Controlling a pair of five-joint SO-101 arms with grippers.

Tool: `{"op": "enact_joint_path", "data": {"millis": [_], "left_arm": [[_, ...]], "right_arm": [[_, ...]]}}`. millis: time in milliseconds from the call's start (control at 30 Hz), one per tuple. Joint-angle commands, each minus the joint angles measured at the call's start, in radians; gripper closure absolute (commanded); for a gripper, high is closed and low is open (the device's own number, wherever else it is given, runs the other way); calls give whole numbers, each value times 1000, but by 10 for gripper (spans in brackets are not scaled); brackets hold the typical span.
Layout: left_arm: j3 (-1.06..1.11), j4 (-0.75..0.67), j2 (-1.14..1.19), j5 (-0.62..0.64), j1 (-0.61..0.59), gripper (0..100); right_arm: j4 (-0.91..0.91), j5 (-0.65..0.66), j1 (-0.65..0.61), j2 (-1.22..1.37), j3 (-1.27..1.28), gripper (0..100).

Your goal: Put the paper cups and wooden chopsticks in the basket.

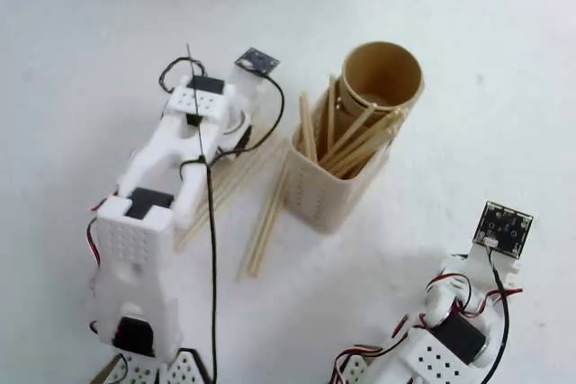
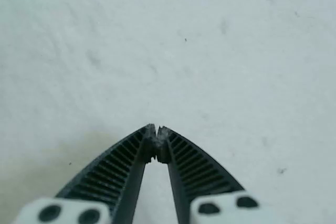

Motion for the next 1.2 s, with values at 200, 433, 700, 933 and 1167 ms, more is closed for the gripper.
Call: {"op": "enact_joint_path", "data": {"millis": [200, 433, 700, 933, 1167], "left_arm": [[-21, -2, -87, 89, -99, 976], [95, -115, -390, 127, -148, 976], [155, -123, -906, 190, -33, 976], [150, -181, -1179, 190, 268, 976], [158, -417, -1204, 190, 496, 976]], "right_arm": [[2, 9, 5, 4, 11, 981], [2, 9, 4, 4, 11, 981], [2, 9, 2, 4, 11, 981], [2, 9, 2, 4, 11, 981], [2, 9, 5, 4, 11, 981]]}}
